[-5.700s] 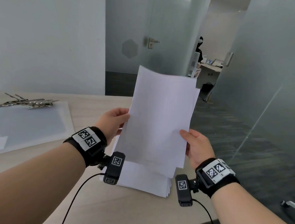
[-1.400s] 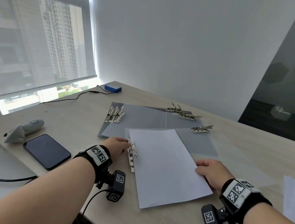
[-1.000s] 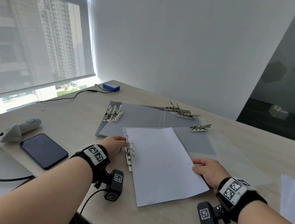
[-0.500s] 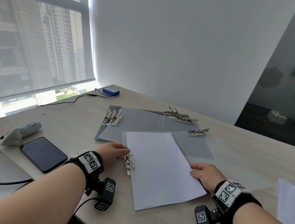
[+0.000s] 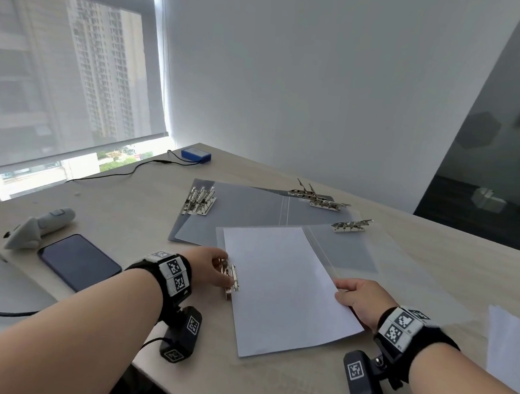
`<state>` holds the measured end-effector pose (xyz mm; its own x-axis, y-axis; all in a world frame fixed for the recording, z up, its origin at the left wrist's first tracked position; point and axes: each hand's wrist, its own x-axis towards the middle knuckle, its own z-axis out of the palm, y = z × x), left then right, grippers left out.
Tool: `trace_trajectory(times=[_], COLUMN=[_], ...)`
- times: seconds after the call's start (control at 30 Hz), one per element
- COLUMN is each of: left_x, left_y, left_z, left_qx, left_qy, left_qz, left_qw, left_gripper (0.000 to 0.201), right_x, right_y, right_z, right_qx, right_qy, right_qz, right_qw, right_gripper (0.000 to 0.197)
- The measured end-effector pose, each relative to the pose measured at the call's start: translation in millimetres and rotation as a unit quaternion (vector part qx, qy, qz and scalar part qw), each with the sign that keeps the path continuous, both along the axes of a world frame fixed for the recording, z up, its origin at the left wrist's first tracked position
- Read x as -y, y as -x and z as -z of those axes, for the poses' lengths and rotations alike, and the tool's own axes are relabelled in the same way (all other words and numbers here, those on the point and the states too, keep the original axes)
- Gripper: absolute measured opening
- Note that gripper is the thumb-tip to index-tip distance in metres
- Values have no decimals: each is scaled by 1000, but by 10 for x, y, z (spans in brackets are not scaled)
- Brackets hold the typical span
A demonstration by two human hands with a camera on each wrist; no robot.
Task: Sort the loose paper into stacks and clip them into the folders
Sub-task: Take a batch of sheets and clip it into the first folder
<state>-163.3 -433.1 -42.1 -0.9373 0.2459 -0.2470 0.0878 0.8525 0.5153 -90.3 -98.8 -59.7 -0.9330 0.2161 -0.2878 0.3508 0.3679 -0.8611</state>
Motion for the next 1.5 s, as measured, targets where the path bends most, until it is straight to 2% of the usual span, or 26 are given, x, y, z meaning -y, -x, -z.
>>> trace_trajectory(times=[0.1,0.57,0.77,0.93,1.03,1.13,1.2,1.27,1.33,1.4,1.5], left_x=[-19,-106,-125,-141,-198,-228,-218,-308,-562,-982,-1764], left_y=[0,-53,-114,-155,-142,-140,-147,-158,-200,-316,-669], left_z=[-17,-42,-43,-55,-133,-254,-339,-433,-516,-590,-654], left_qx=[-5,-29,-38,-15,-4,-8,-23,-44,-54,-76,-91], left_qy=[36,98,119,131,173,265,289,268,193,109,13], left_qz=[5,8,8,-4,1,-8,-47,-72,-63,-12,107], left_qw=[999,995,992,991,985,964,956,960,978,991,990], left_gripper=[74,67,74,89,79,64,69,72,67,55,35], right_x=[-7,-31,-15,-10,35,80,10,-120,-298,-489,-815], right_y=[7,42,15,-4,-67,-249,-392,-562,-743,-968,-1351], right_z=[10,63,40,30,-43,-159,-223,-309,-392,-486,-564], right_qx=[3,-3,-6,-6,-8,5,-9,-31,-49,-69,-95], right_qy=[-2,-8,-19,-16,18,94,108,95,86,77,63], right_qz=[-4,-2,-8,-11,4,24,34,45,66,93,146], right_qw=[1000,1000,1000,1000,1000,995,994,994,993,990,983], right_gripper=[32,29,29,23,19,9,12,17,18,19,20])
